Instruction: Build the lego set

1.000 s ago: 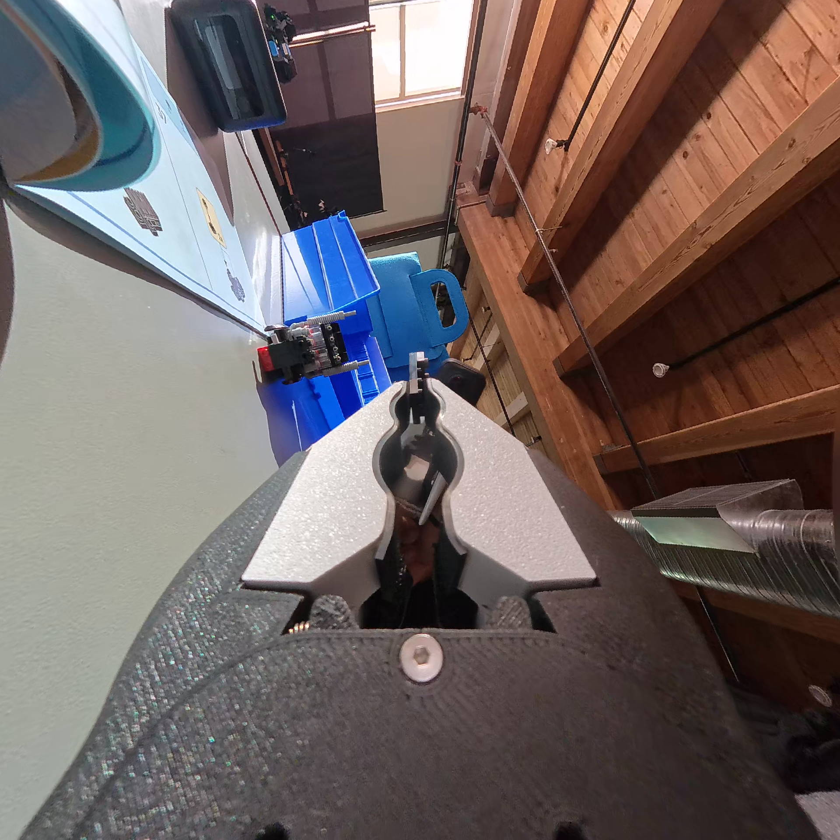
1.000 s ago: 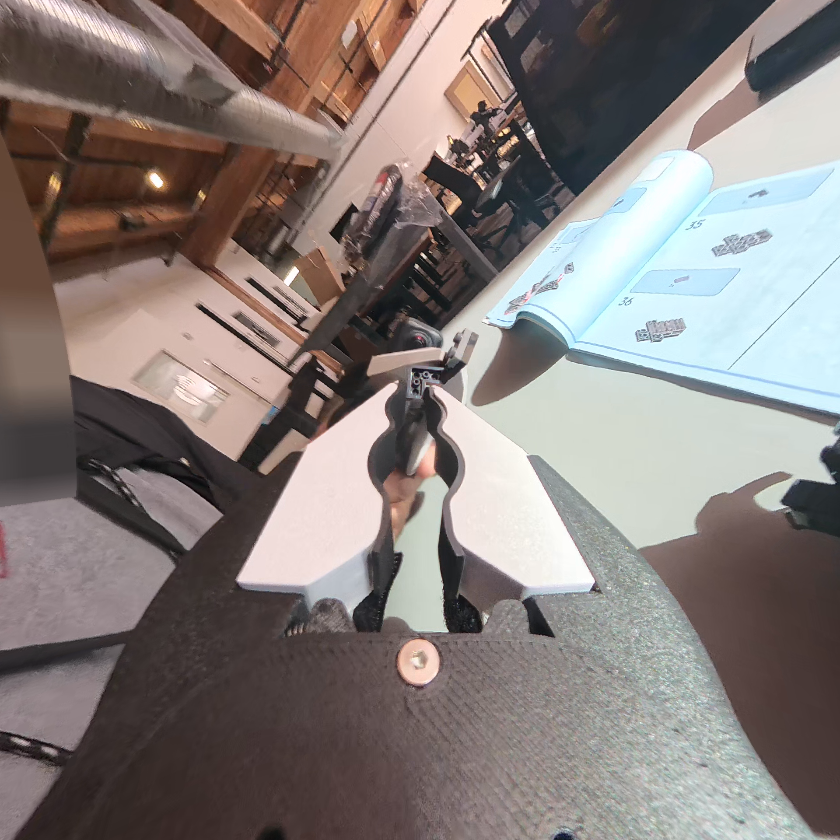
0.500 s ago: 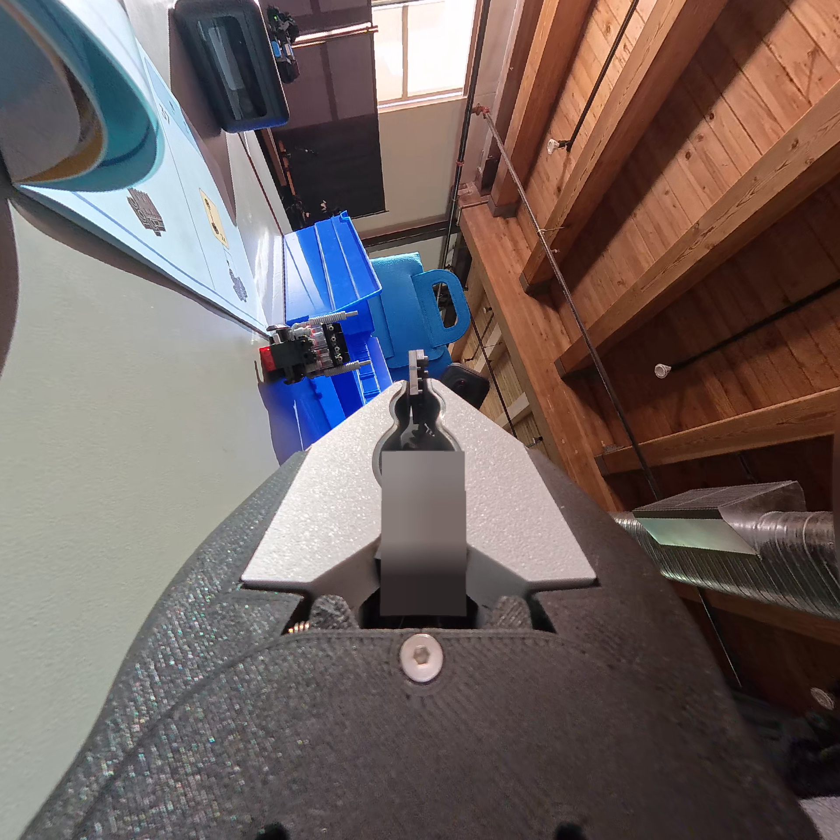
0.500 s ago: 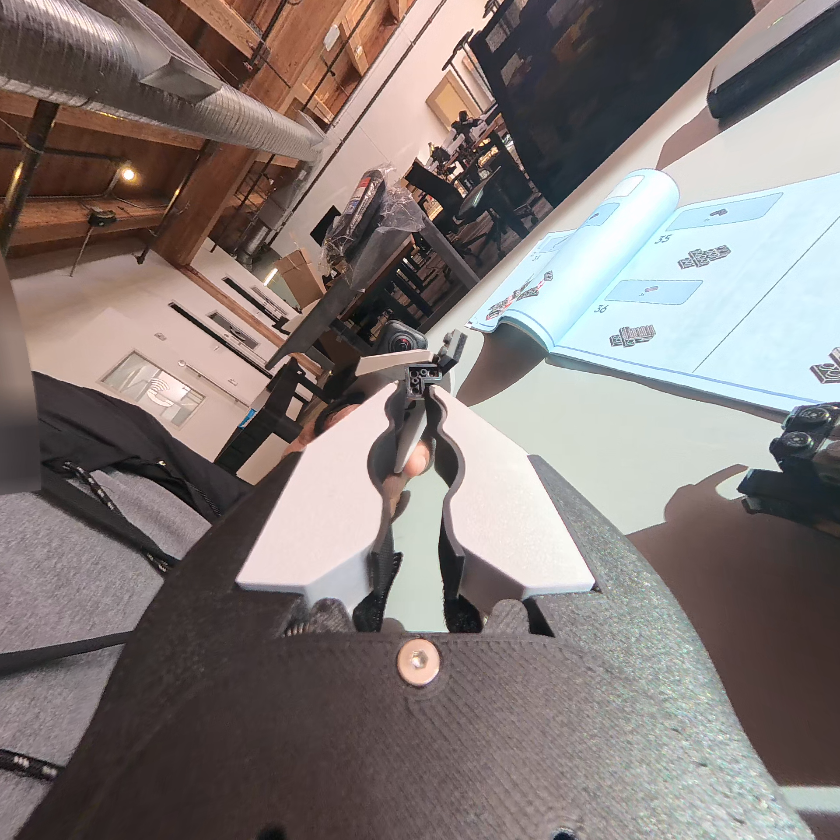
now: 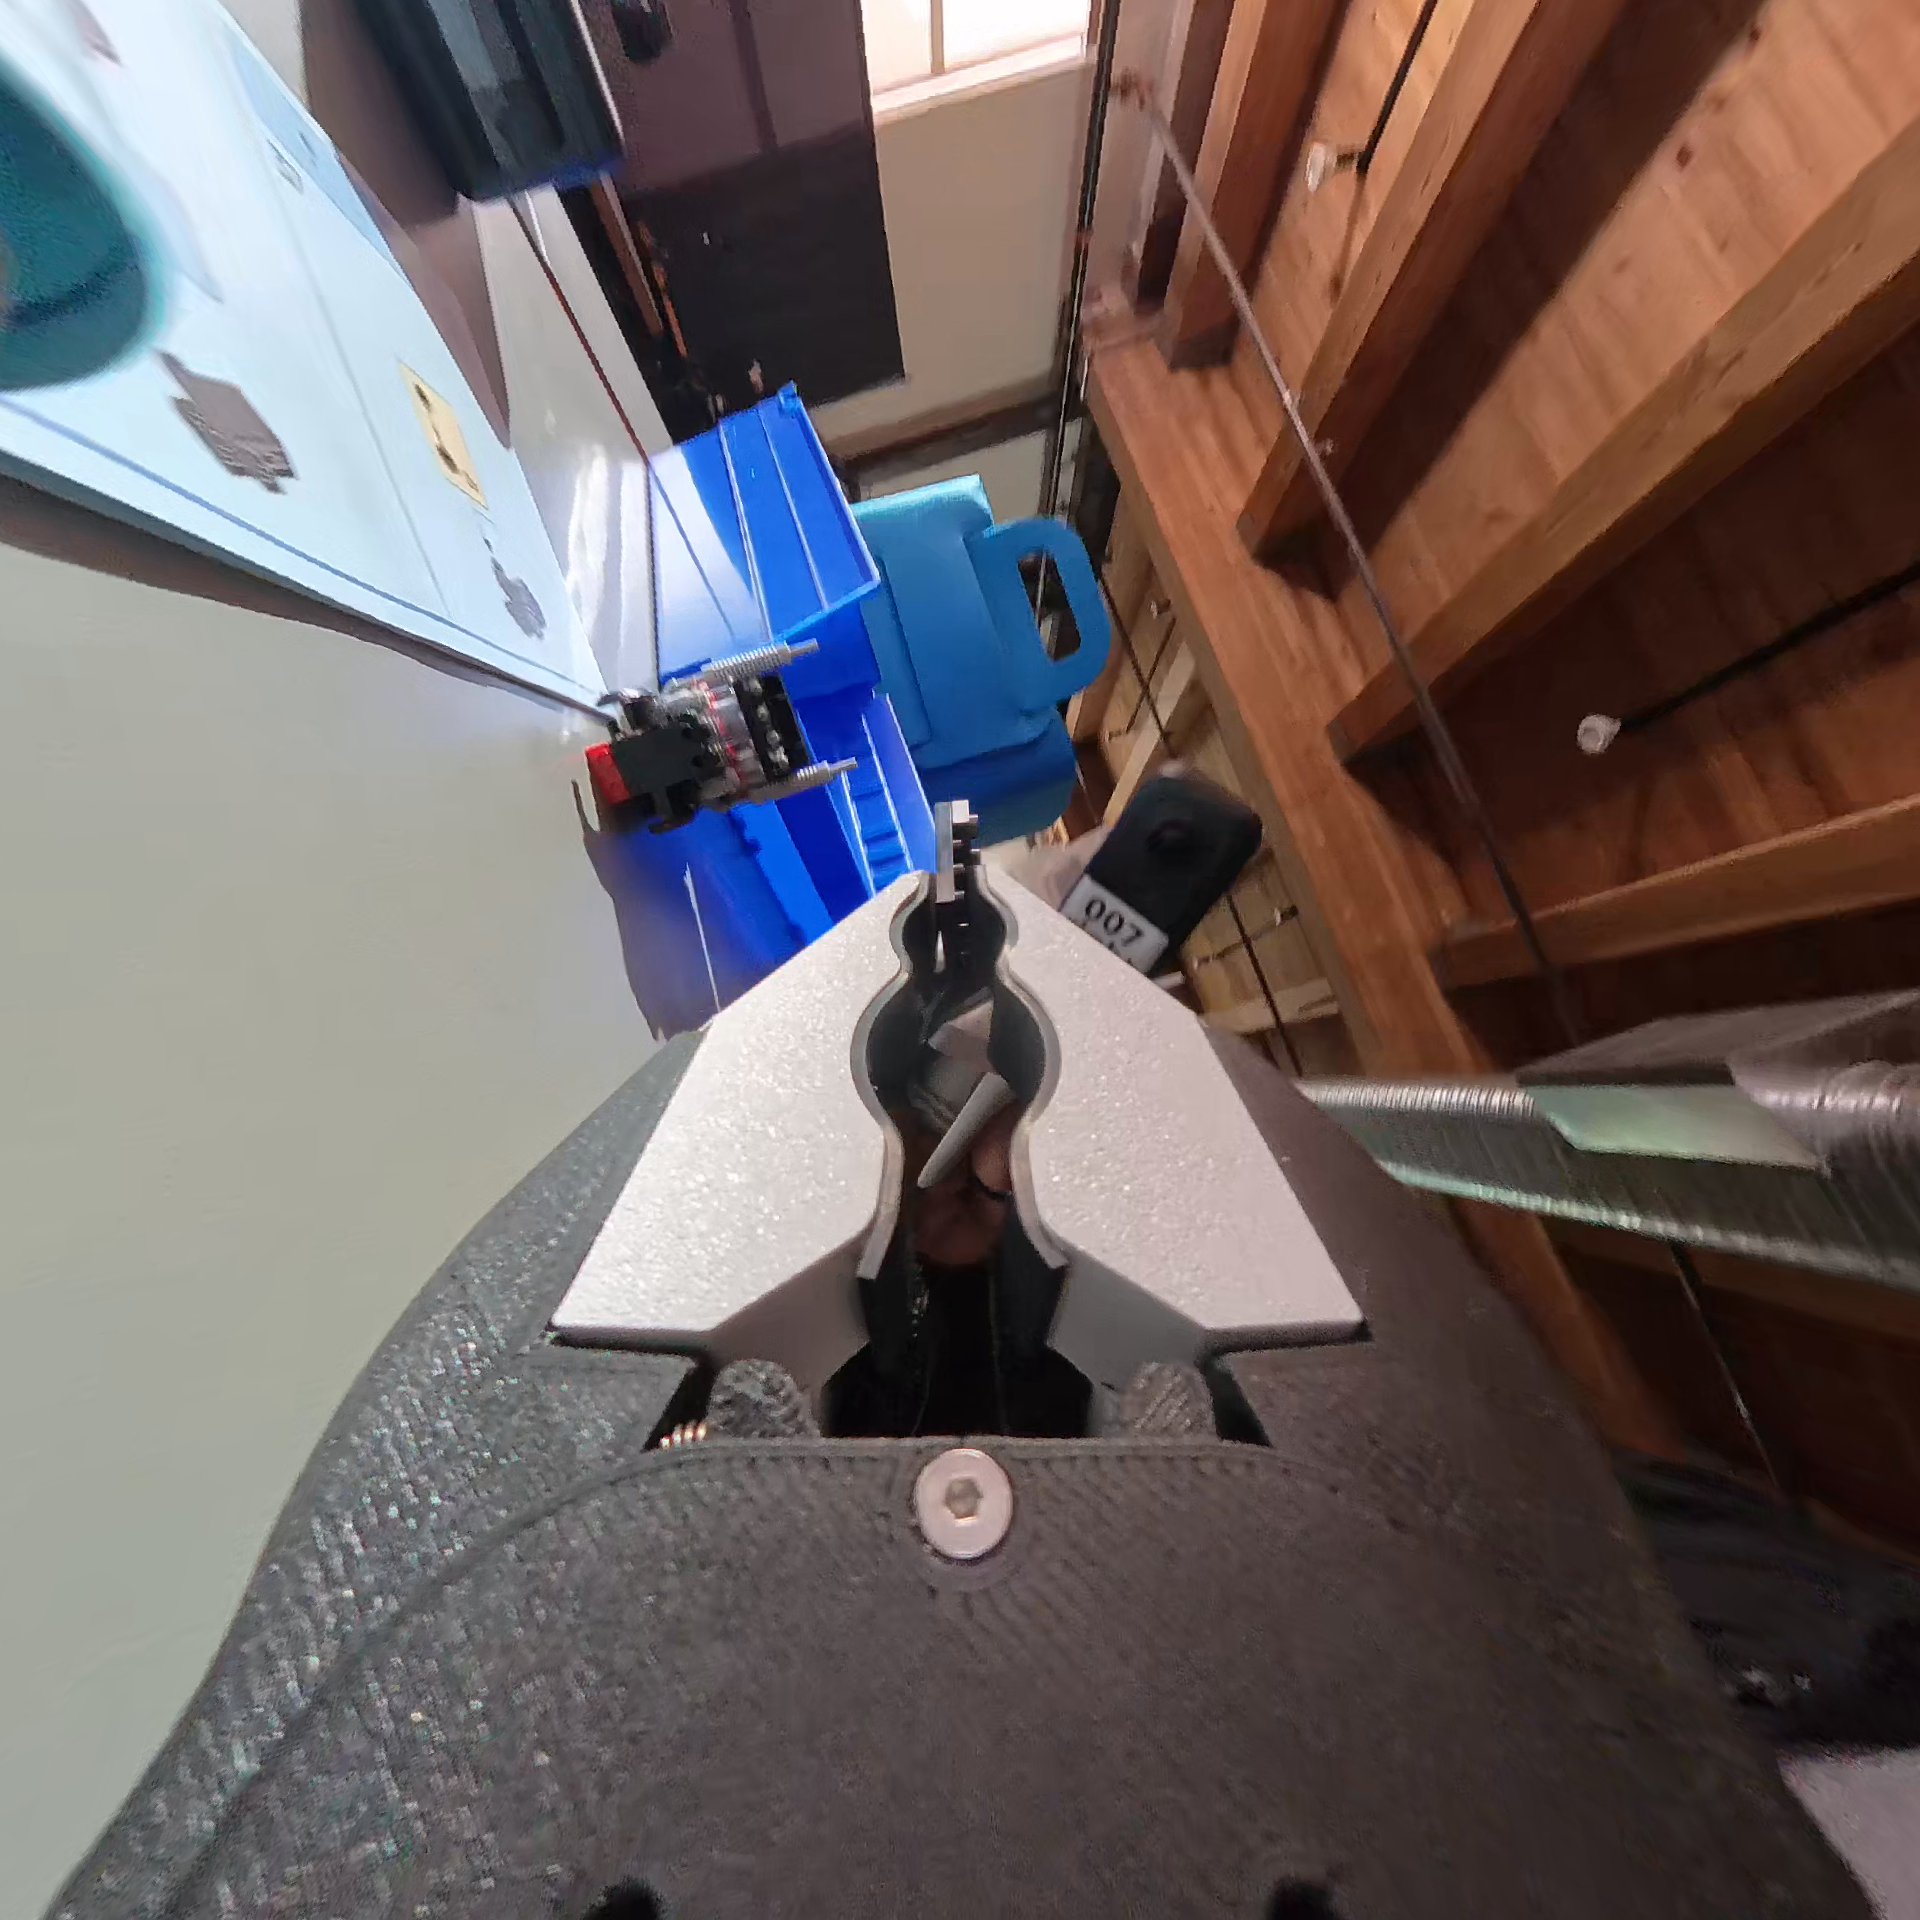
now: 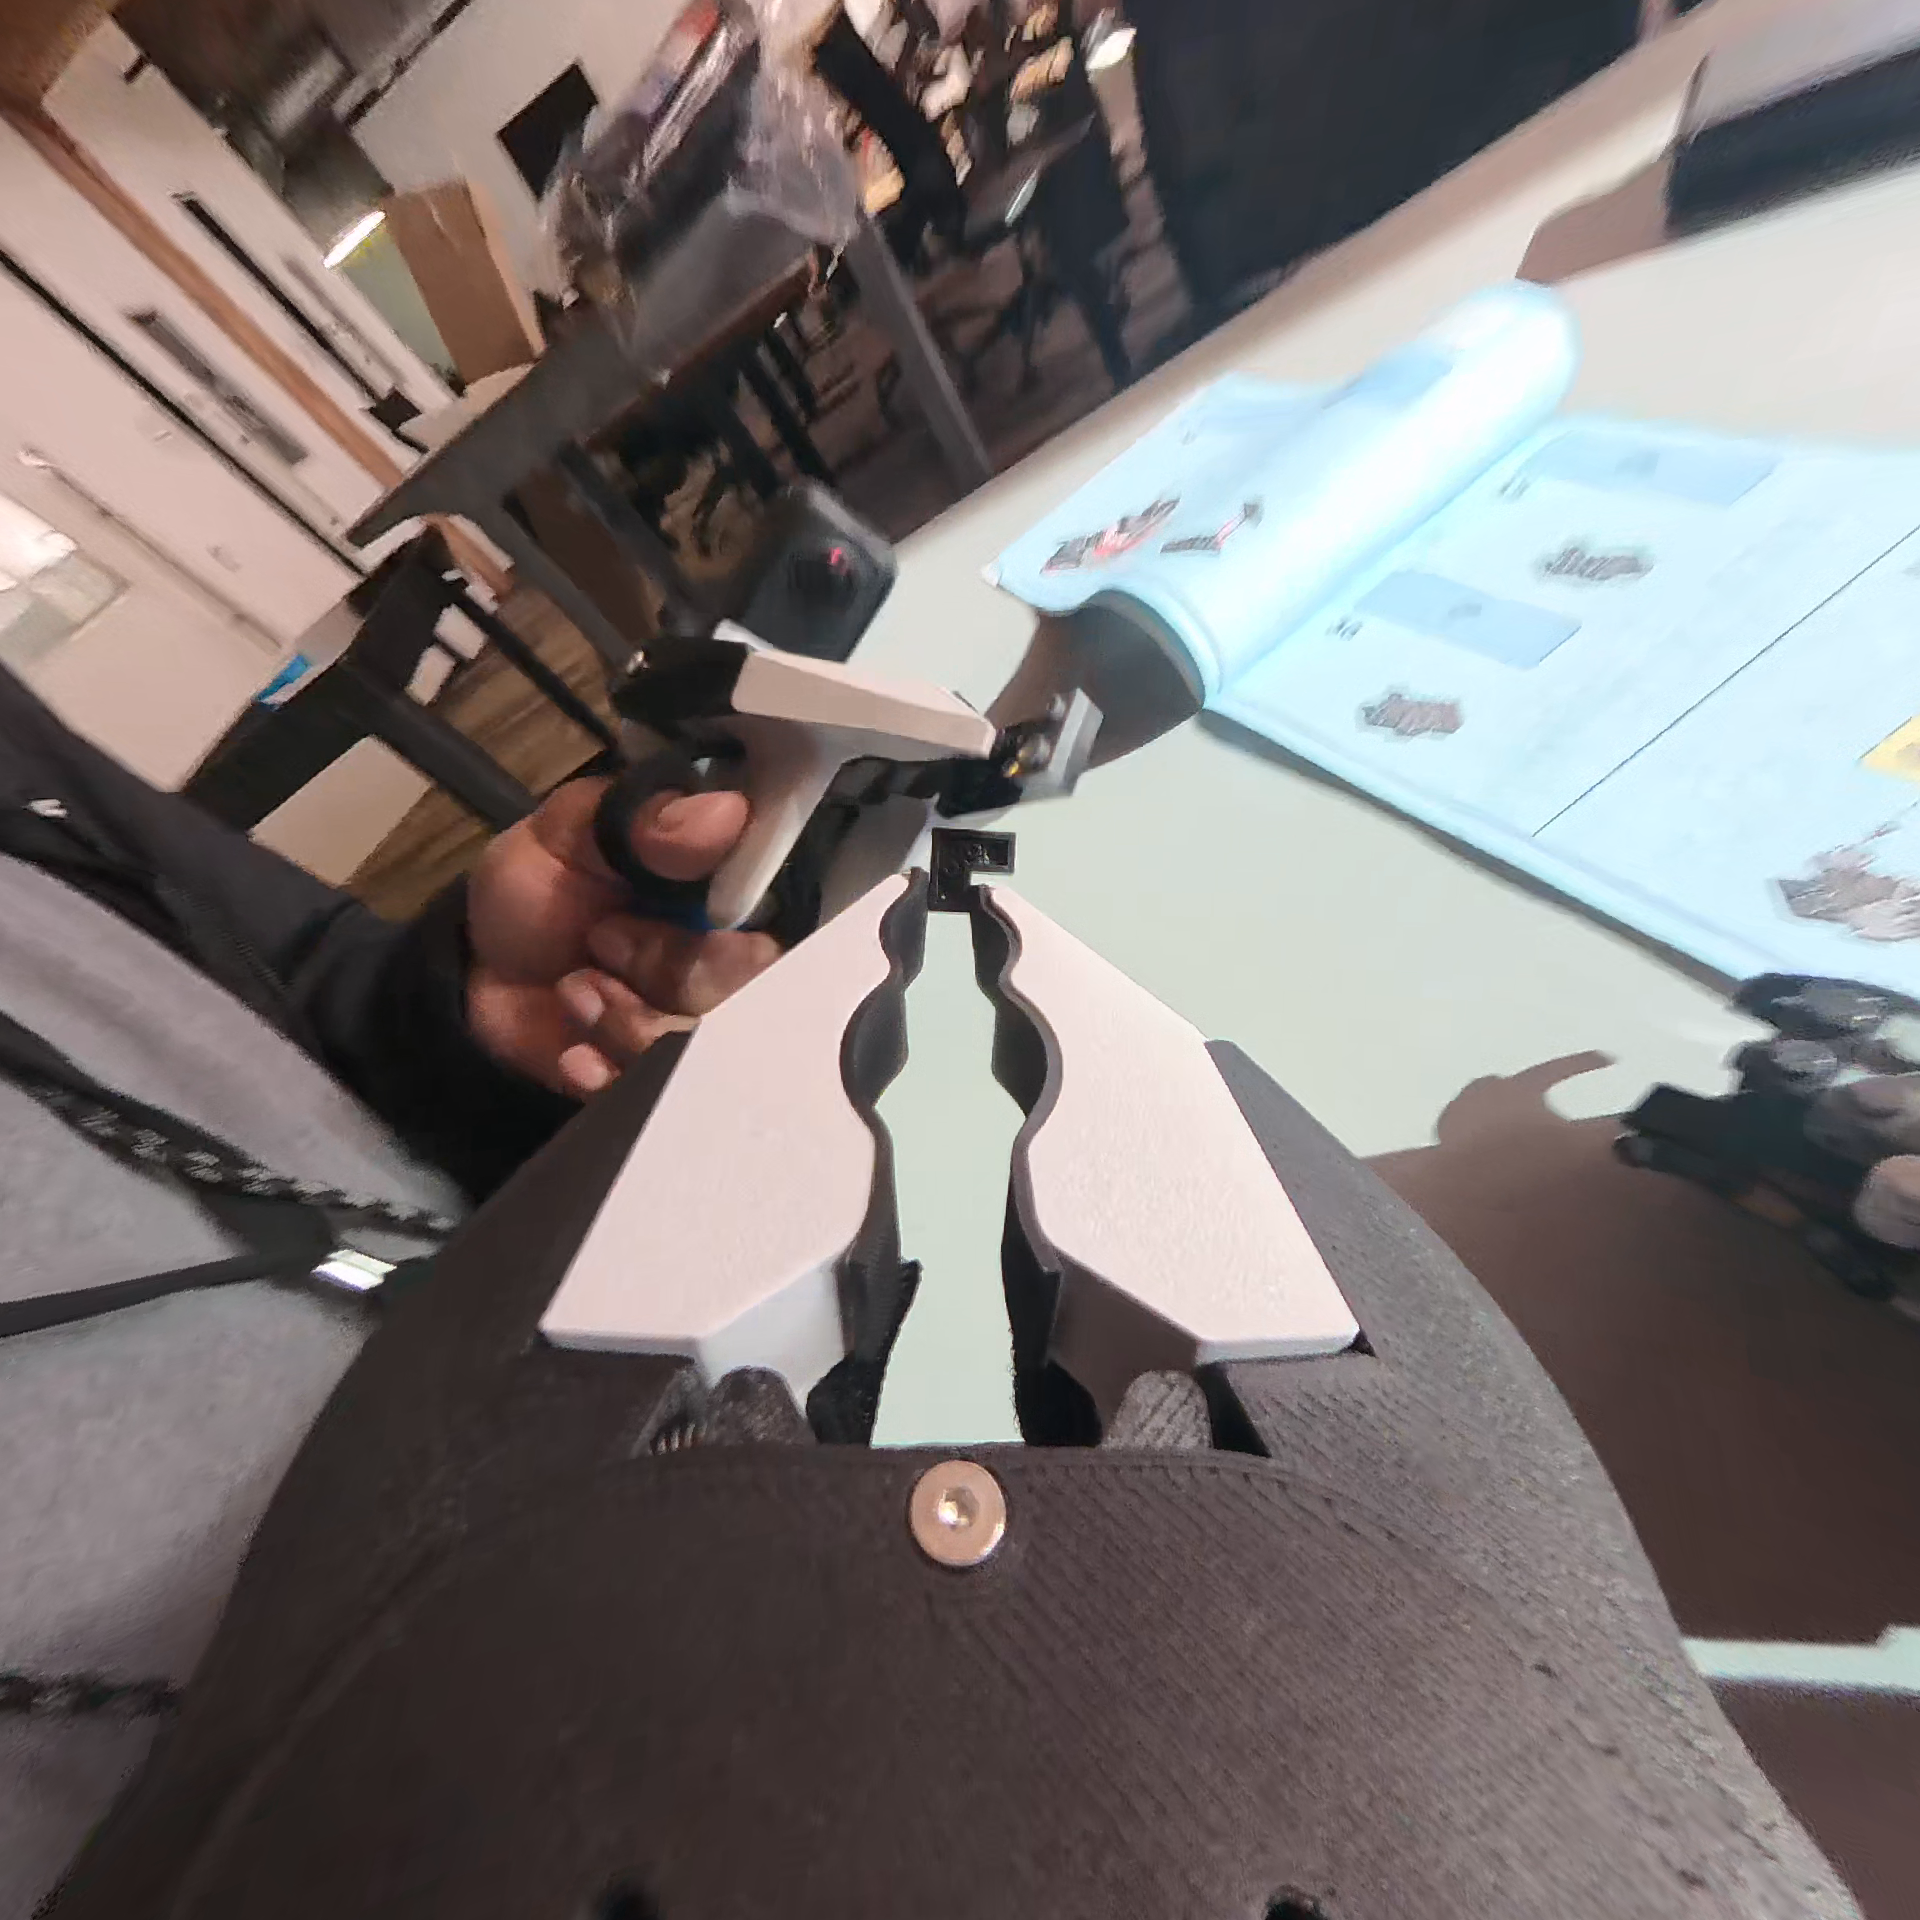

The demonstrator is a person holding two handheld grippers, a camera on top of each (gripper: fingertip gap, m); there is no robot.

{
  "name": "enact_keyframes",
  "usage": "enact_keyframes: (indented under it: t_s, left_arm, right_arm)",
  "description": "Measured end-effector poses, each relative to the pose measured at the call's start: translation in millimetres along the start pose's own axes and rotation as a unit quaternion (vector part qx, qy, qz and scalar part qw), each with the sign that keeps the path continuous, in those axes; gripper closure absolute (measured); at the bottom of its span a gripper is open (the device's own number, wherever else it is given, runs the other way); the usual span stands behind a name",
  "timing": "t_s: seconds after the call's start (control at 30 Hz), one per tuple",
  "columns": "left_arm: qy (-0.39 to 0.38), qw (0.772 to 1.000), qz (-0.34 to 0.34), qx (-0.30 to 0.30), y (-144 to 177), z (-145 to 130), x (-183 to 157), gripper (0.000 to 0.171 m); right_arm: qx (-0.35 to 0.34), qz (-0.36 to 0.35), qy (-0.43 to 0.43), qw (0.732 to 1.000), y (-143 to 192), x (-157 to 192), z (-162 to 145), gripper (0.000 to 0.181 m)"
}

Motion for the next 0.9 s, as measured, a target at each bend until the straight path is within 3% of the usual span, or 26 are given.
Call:
enact_keyframes:
  t_s: [0.13,0.37,0.7,0.9]
  left_arm:
    - [-0.052,0.998,0.009,0.041,-1.6,-1.8,-5.7,0.166]
    - [-0.139,0.983,0.051,0.112,1.0,-2.2,-6.9,0.167]
    - [-0.144,0.98,0.092,0.099,1.2,-0.5,-1.9,0.167]
    - [-0.162,0.978,0.104,0.08,2.4,1.2,-3.6,0.167]
  right_arm:
    - [0.021,0.035,-0.033,0.999,3.4,7.6,4.1,0.172]
    - [0.02,0.027,-0.067,0.997,14.1,0.3,10.1,0.172]
    - [-0.071,-0.032,-0.123,0.989,14.3,-13.8,5.4,0.172]
    - [-0.117,-0.018,-0.186,0.975,8.1,-12.2,4.1,0.173]
Point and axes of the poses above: each gripper's, where its closed fingertips meet, y back along the fingers, z out of its top, x = y × z across the jaws, the point moved 7 cm from there along y, back along the fingers, and after that the axes turned 14 degrees about -y, right-handed, at the moved point
